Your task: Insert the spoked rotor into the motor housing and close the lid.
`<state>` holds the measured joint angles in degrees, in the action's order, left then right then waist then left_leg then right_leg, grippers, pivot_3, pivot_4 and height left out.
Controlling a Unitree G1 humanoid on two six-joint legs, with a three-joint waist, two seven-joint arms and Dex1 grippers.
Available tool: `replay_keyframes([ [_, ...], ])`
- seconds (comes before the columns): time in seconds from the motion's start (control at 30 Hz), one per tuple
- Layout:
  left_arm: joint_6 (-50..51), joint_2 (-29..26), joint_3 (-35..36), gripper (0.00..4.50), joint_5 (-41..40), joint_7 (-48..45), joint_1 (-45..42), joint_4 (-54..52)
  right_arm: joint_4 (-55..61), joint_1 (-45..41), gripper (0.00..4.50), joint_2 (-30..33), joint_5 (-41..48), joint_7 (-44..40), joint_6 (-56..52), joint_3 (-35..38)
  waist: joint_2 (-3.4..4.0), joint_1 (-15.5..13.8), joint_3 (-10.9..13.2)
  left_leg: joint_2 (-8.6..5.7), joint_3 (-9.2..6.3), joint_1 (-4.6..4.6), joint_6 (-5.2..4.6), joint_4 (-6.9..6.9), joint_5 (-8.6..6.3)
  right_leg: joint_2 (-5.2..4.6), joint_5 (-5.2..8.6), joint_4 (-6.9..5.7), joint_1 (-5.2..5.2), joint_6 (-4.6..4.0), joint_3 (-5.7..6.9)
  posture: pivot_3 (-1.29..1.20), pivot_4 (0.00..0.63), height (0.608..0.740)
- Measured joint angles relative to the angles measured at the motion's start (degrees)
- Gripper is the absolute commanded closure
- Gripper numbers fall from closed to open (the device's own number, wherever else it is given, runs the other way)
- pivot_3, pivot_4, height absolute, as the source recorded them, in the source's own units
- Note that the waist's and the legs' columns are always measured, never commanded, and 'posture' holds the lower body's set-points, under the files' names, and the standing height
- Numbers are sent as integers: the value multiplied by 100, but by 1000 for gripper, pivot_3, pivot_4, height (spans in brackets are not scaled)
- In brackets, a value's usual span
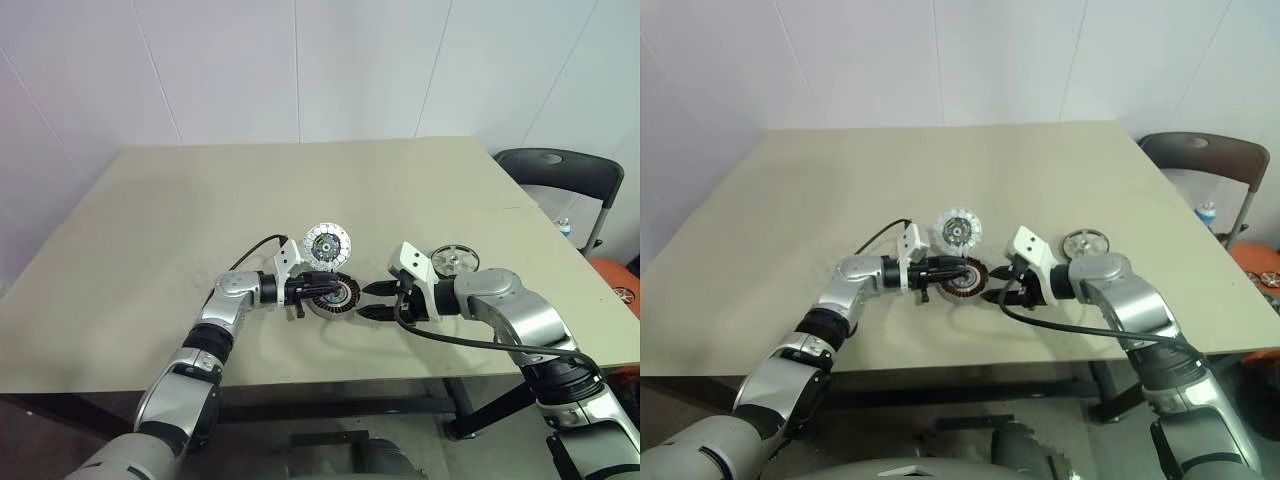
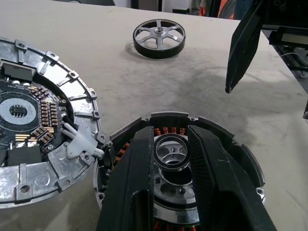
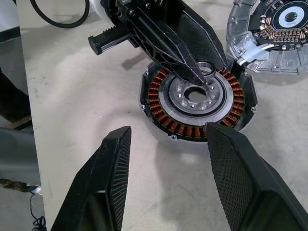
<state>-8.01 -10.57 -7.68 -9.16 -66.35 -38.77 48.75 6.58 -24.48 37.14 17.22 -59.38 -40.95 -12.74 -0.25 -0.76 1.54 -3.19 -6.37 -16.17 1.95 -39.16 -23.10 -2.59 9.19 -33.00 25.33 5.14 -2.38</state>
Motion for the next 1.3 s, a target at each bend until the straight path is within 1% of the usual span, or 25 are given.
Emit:
replay_keyframes([
  [0.97,-1,77,-84,3802,294,-7,48,0,345,260,1936,162,314,179,-126,158,-2,-2,-1,0,1,3,-1,-3,0,0,0,-2,-5,0,0,0,0,740],
  [1.3,-176,93,-83,3802,410,233,50,71,445,337,1936,166,379,226,-138,196,-2,-4,-2,0,1,7,-1,-4,0,0,0,-3,-9,0,0,0,0,740],
])
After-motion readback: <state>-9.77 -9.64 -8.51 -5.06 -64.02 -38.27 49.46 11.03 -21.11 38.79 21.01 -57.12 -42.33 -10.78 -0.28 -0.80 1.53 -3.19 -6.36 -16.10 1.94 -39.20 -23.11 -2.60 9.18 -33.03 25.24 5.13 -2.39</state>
